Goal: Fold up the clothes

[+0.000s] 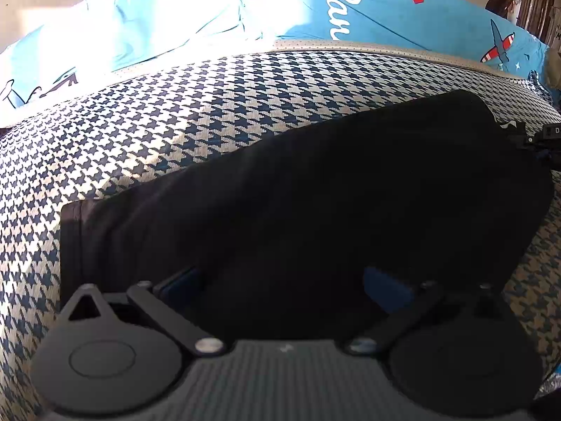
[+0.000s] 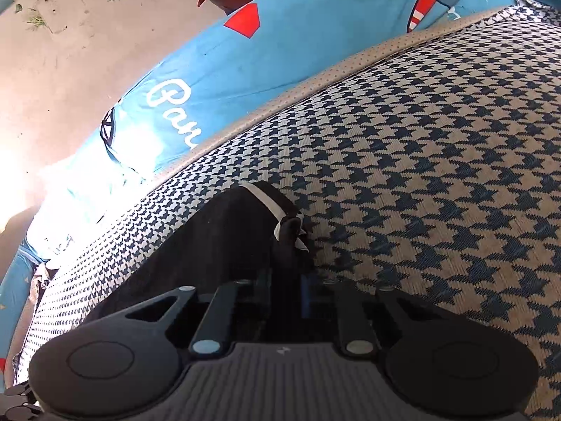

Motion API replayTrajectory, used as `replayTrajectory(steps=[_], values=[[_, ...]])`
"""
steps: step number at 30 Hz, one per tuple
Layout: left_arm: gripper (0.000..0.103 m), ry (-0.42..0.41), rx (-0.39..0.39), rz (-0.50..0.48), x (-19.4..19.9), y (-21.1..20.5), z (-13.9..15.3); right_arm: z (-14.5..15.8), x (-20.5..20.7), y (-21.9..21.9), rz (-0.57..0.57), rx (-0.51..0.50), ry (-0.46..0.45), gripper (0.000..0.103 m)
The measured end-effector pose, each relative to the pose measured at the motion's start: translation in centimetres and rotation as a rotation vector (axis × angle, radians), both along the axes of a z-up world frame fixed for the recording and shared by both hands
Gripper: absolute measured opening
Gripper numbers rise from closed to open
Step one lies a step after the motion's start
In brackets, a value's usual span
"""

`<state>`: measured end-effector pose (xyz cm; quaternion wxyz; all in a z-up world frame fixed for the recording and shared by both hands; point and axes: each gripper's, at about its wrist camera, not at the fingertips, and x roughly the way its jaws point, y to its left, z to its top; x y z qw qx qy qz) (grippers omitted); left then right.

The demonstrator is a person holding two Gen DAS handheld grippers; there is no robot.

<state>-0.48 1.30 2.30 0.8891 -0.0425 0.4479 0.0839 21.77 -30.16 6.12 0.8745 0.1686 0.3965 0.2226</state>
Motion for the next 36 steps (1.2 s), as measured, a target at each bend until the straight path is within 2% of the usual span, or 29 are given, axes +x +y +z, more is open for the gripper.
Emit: replayTrajectory(steps=[8, 17, 25, 36], values=[[0.103, -0.001, 0.000, -0.002, 0.0, 0.1, 0.0, 2.9, -1.1, 1.6, 0.004, -0.081, -0.109, 0.015], [0.103, -0.004, -0.001, -0.003, -0.1, 0.3, -0.2, 6.3, -6.4, 5.3, 0.103, -0.197, -0.296, 0.015], [0.103, -0.004, -0.004, -0.002, -0.1, 0.3, -0.2, 4.7, -10.3, 11.2, 0.267, -0.327, -0.377, 0.014], [0.103, -0.004, -0.010, 0.005, 0.0, 0.4, -0.2, 3.1, -13.9, 15.7, 0.440, -0.510, -0.444, 0.015]])
